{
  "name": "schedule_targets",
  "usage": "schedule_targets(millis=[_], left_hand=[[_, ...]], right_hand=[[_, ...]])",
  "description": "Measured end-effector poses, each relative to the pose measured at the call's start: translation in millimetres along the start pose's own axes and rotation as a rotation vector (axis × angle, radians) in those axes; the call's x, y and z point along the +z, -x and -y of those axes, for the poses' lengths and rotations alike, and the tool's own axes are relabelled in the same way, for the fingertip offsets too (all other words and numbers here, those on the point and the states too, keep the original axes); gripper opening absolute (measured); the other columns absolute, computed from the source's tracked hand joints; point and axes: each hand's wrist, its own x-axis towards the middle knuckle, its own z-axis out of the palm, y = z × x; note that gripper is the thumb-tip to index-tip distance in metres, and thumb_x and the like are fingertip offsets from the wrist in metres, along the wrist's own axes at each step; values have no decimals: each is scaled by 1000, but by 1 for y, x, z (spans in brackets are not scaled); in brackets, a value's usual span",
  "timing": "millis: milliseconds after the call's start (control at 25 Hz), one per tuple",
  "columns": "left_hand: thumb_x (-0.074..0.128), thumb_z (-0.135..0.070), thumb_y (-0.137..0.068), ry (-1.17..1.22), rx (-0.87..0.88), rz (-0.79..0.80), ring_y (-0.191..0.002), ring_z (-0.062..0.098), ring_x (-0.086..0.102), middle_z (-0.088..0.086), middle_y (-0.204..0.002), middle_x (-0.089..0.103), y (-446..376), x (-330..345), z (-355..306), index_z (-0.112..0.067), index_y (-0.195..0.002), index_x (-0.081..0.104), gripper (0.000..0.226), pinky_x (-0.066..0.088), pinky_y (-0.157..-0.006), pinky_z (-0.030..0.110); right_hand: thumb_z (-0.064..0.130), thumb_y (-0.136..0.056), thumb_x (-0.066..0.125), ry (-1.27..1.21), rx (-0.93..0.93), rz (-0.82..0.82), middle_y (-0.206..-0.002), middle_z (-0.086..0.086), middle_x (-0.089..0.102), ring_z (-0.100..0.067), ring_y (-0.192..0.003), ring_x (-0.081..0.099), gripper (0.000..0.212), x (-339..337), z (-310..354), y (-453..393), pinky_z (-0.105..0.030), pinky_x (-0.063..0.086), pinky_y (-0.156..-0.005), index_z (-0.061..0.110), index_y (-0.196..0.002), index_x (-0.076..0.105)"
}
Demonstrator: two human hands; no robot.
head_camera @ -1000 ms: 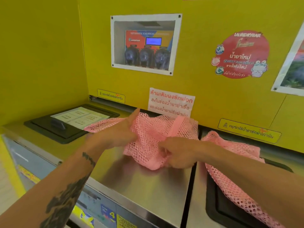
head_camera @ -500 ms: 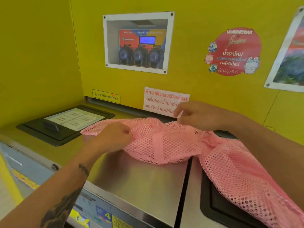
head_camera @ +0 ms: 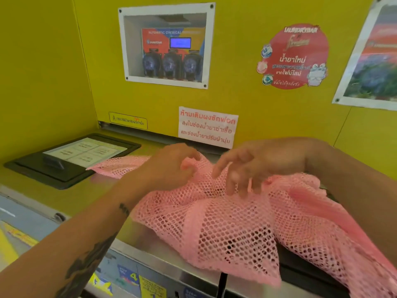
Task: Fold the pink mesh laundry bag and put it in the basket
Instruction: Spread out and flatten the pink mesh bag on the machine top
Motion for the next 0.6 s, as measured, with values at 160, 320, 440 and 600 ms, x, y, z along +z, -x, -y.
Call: schedule_targets(millis=[160, 320, 440, 600], left_hand=[[49, -86, -67, -157, -216, 677, -151, 25, -4, -5, -165, -7, 8, 24, -8, -49, -151, 4, 102, 5, -119, 58], [54, -71, -81, -267, -145, 698, -150, 26, 10, -2, -165, 5, 4, 12, -22, -40, -153, 11, 90, 11, -121, 52], [51, -65, -78, -101, -83, 367, -142, 20, 31, -7, -158, 29, -11, 16, -28, -43, -142, 37, 69, 25, -117, 53], [50, -62, -88, -8, -30, 440, -149, 21, 17, -9, -163, 16, -18, 41, -49, -49, -147, 24, 66, 9, -120, 56]], right_hand=[[27, -92, 61, 461, 249, -536, -106, 9, 57, -18, -94, 59, 36, -29, -57, -35, -26, 44, -67, 25, -127, 52], [50, -85, 59, 605, 304, -265, -137, 7, 57, -20, -123, 54, 57, 1, -113, -48, -38, 45, -101, 31, -137, 46], [44, -85, 58, 753, 290, -346, -128, 11, 62, -17, -111, 58, 40, -13, -134, -28, -39, 48, -97, 36, -123, 55], [24, -87, 58, 916, 426, -528, -115, 3, 58, -21, -105, 56, 26, -38, -163, 3, -30, 43, -72, 30, -112, 54]])
